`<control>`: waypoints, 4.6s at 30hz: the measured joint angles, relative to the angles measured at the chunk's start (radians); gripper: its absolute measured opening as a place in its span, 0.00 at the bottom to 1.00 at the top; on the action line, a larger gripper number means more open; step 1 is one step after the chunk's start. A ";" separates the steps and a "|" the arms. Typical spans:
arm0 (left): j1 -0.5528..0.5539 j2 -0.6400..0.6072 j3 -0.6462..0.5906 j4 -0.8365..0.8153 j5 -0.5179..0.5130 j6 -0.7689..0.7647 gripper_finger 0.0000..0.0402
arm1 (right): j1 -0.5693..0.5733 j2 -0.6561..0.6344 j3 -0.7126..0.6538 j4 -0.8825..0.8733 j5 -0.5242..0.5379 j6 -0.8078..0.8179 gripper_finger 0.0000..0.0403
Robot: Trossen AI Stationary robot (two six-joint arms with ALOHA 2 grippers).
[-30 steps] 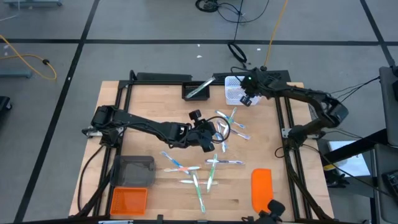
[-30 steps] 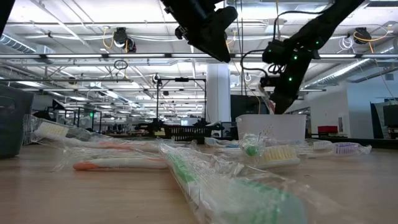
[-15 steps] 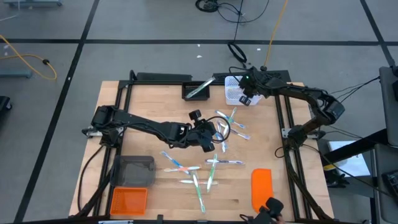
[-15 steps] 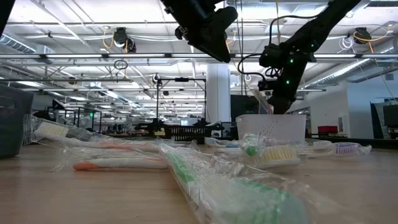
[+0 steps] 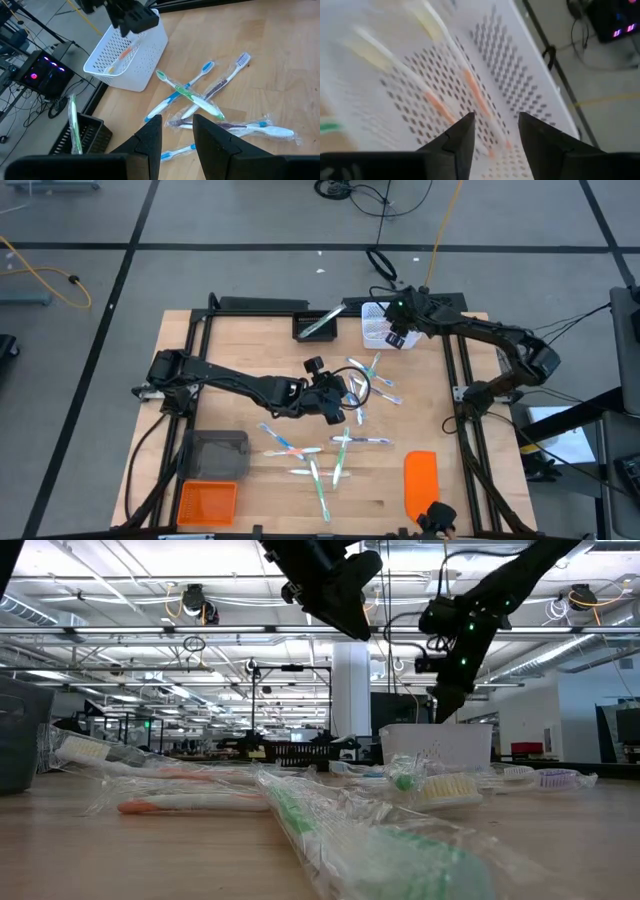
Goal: Pick & Place Toothbrushes
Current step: Put the violet toothbrush into the transparent bin
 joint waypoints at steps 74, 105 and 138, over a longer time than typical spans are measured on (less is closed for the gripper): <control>-0.001 0.000 0.000 -0.001 0.000 0.008 0.28 | 0.656 -0.096 -0.413 0.117 -0.097 0.245 0.32; 0.001 0.000 0.000 0.005 0.000 0.006 0.28 | 0.645 -0.182 -0.348 0.090 -0.079 0.254 0.00; 0.048 0.000 0.000 0.079 0.179 0.108 0.28 | 0.719 -0.501 -0.307 0.193 -0.105 0.219 0.00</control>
